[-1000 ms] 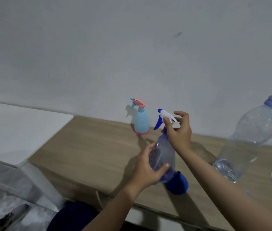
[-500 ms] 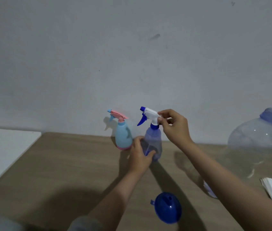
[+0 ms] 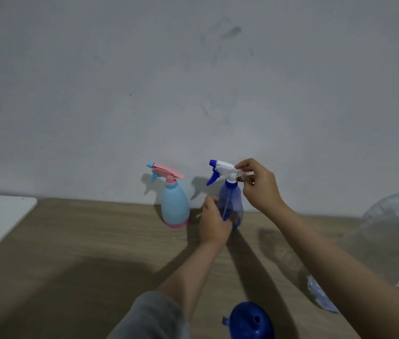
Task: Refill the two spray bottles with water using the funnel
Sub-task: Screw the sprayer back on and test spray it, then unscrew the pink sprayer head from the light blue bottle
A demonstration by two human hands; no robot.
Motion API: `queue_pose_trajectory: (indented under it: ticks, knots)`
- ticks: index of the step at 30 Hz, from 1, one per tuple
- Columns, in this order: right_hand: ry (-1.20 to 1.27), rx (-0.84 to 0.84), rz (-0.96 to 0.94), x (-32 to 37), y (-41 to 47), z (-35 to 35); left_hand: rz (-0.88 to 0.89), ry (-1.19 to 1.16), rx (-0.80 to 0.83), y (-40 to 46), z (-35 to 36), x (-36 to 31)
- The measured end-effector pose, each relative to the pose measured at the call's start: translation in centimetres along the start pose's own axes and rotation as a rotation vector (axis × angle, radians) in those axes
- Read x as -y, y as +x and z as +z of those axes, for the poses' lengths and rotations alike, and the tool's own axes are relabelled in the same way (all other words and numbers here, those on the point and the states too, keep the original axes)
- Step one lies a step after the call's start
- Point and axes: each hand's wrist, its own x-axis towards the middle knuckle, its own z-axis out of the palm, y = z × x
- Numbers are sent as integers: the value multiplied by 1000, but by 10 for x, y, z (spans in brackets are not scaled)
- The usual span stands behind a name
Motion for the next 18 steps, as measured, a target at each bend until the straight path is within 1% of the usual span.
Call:
queue_pose_trajectory:
  ticks: [5, 7, 9, 11, 12, 13, 14, 15, 17, 18]
  knots:
    - [-67, 25, -14, 3, 2, 0, 7, 23, 18, 4, 4, 3]
    - [-138, 5, -37, 4, -4, 1, 19, 8, 47, 2, 2, 5]
    - [-241, -124, -110, 10, -13, 5, 37, -13, 47, -2, -4, 9]
    - [-296, -290, -294, 22, -20, 13, 69, -2, -16, -8, -16, 14]
    - [-293, -332, -402, 30, -23, 19, 88, 0, -59, -11, -24, 17]
    - [-277, -324, -503, 38, -24, 28, 104, 6, -109, -14, -33, 20]
    - [-253, -276, -578, 46, -24, 38, 118, 35, -171, -16, -44, 24]
    - [-233, -207, -611, 54, -24, 50, 125, 92, -241, -17, -56, 27]
    - [-204, -70, -555, 66, -22, 76, 103, 226, -328, -14, -81, 35]
    - [-188, -20, -488, 70, -20, 88, 78, 262, -332, -11, -93, 37]
